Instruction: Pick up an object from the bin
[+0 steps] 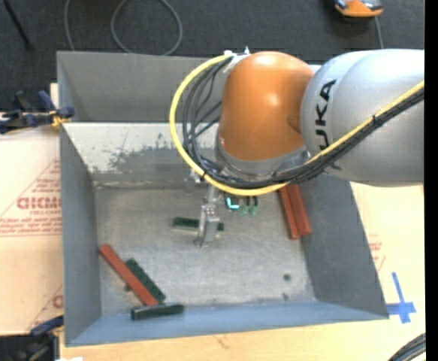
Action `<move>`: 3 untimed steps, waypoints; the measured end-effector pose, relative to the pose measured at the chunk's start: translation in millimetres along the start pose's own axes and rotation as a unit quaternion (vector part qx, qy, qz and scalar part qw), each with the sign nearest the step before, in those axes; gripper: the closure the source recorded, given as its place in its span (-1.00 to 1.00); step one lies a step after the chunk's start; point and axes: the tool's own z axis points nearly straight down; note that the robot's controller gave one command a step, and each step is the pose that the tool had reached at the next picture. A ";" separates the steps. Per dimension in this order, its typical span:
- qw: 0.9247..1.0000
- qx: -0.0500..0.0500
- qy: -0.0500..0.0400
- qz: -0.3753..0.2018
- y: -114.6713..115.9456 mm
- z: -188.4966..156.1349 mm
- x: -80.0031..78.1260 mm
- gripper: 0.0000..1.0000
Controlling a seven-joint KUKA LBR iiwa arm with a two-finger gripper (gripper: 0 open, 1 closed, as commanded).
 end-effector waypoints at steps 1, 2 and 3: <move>0.993 -0.001 -0.004 0.122 0.2 160.9 -5.3 -1.00; 0.997 0.001 -0.006 0.083 -51.5 134.6 -40.6 -1.00; 0.990 -0.001 -0.002 0.139 -36.4 158.1 -9.5 -1.00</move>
Offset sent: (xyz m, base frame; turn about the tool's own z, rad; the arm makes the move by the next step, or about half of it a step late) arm 0.0032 0.0012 -0.1593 0.2452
